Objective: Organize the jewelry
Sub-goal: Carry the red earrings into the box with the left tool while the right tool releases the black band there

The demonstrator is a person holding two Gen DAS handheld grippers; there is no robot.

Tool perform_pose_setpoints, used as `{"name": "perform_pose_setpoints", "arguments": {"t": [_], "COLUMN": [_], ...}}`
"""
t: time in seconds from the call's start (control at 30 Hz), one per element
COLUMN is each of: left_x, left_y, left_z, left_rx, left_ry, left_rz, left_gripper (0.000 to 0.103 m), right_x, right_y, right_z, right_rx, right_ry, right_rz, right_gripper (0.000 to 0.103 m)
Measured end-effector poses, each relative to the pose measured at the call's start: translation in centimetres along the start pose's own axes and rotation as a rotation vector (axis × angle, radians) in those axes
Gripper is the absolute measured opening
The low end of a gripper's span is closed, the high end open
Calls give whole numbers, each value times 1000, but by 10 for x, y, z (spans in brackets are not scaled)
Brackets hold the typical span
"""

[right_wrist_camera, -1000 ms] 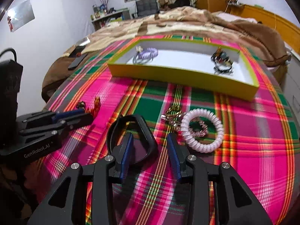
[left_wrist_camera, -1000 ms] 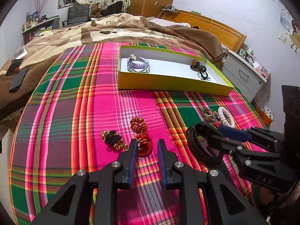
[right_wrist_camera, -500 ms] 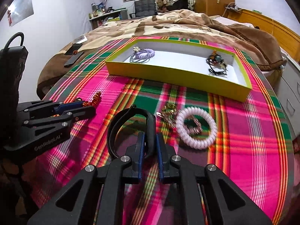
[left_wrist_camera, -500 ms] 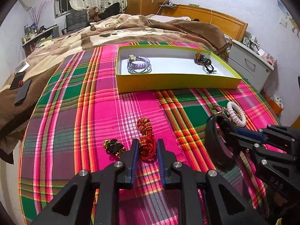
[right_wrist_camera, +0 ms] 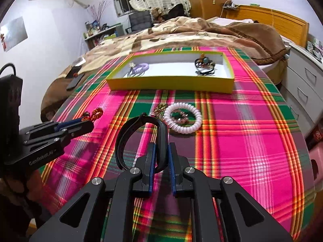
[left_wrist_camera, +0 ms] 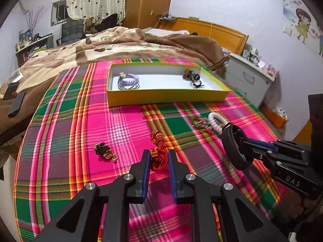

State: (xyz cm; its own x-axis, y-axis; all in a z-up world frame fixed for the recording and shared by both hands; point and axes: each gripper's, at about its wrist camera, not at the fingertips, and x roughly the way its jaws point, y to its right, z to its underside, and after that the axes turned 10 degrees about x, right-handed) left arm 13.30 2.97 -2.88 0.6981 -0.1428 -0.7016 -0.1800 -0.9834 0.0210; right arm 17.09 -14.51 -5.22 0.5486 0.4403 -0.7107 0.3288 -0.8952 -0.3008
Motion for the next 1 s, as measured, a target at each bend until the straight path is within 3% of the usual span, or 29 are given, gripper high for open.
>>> {"name": "perform_pose_setpoints", "arguments": {"t": [0.57,1.0], "left_x": [-6,34], "left_y": [-2,-22], "left_z": [-41,-104], "left_rx": [45,68], "left_ry": [77,102], "left_rz": [-5,-14], "left_gripper": [17,17], "right_x": [-8,21], "right_y": [6,28], "right_z": [-43,-106], "right_rx": [-1,2], "right_ry": [85,115], "right_rz": [47,100], "right_gripper": [13,13]}}
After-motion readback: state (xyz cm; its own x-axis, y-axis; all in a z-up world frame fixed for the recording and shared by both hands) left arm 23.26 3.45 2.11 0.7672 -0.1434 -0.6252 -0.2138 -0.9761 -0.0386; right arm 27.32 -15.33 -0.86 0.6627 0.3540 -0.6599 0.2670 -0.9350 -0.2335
